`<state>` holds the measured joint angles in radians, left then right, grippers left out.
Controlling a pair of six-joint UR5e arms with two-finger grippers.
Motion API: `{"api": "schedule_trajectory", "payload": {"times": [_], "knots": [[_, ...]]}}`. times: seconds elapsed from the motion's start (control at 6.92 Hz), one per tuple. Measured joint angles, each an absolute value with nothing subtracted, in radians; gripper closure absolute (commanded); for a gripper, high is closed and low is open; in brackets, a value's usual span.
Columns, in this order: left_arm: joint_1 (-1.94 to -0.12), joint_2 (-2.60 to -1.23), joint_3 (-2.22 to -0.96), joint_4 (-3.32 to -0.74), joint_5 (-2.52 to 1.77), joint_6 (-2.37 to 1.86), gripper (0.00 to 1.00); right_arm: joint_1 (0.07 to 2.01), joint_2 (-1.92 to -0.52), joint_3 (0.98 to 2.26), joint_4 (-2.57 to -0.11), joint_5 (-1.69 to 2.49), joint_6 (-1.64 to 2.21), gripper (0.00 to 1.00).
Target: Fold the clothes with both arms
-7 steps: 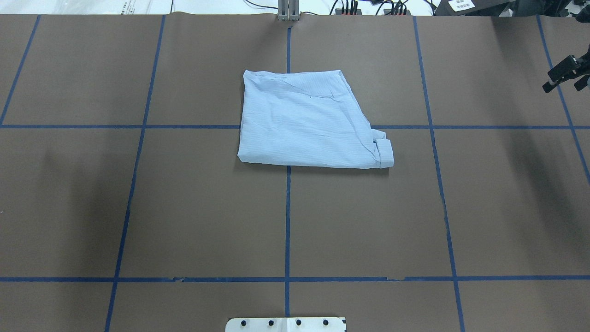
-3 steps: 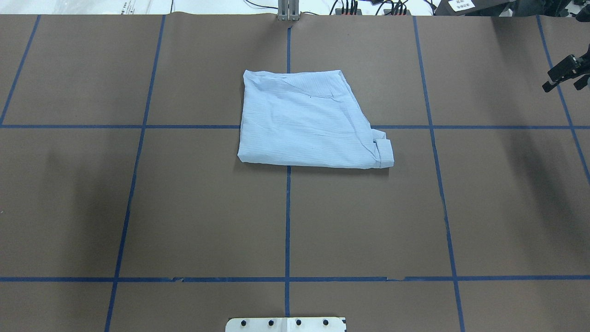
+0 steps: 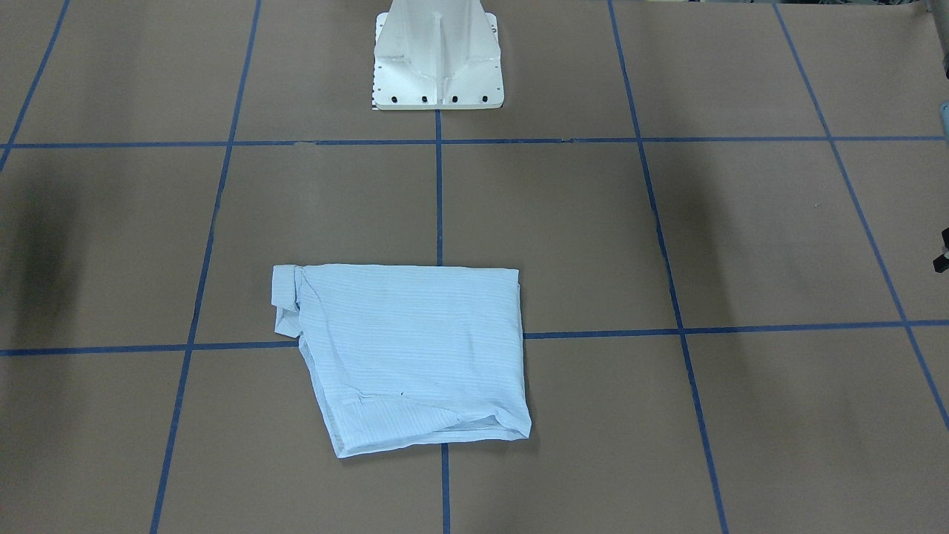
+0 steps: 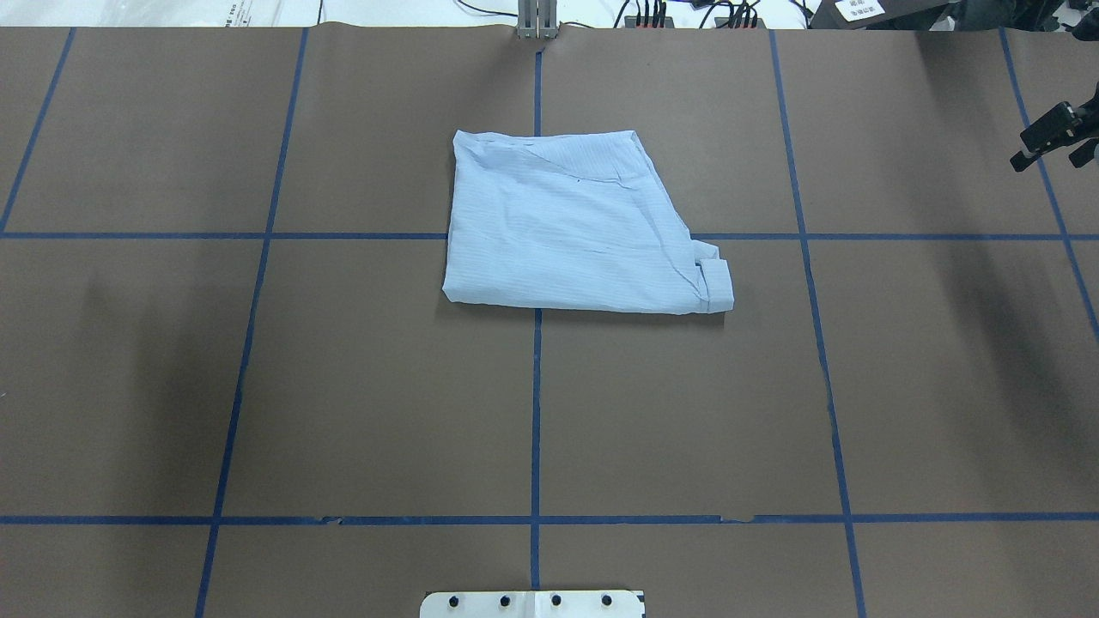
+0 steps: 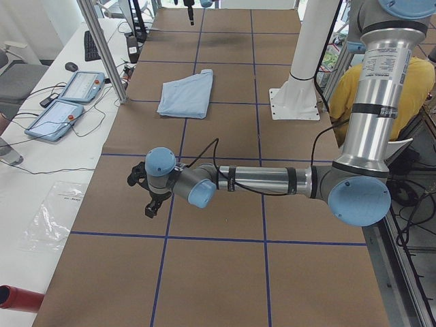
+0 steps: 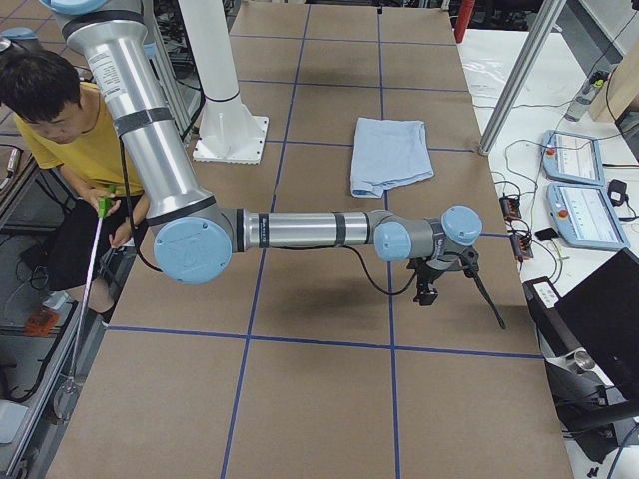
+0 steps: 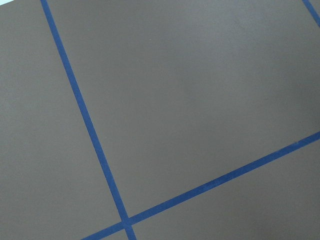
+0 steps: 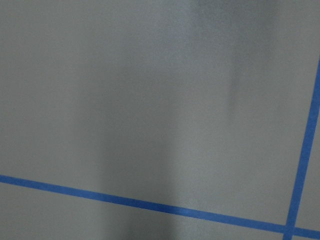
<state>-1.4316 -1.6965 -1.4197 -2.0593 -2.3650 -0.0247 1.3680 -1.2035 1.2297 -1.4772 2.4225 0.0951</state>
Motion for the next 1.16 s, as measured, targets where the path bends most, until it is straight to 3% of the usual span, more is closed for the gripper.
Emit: {"api": "schedule_trajectory", "payload": {"times": [0.72, 1.16], "knots": [[-1.49, -1.656, -1.43, -2.004, -2.375, -0.027, 0.0, 1.384, -1.231, 1.252, -1.482, 2.417, 0.094, 0.0], [-1.562, -1.601, -1.511, -1.884, -2.421, -0.025, 0.0, 1.434, -1.257, 1.274, -1.489, 2.418, 0.094, 0.0]]}}
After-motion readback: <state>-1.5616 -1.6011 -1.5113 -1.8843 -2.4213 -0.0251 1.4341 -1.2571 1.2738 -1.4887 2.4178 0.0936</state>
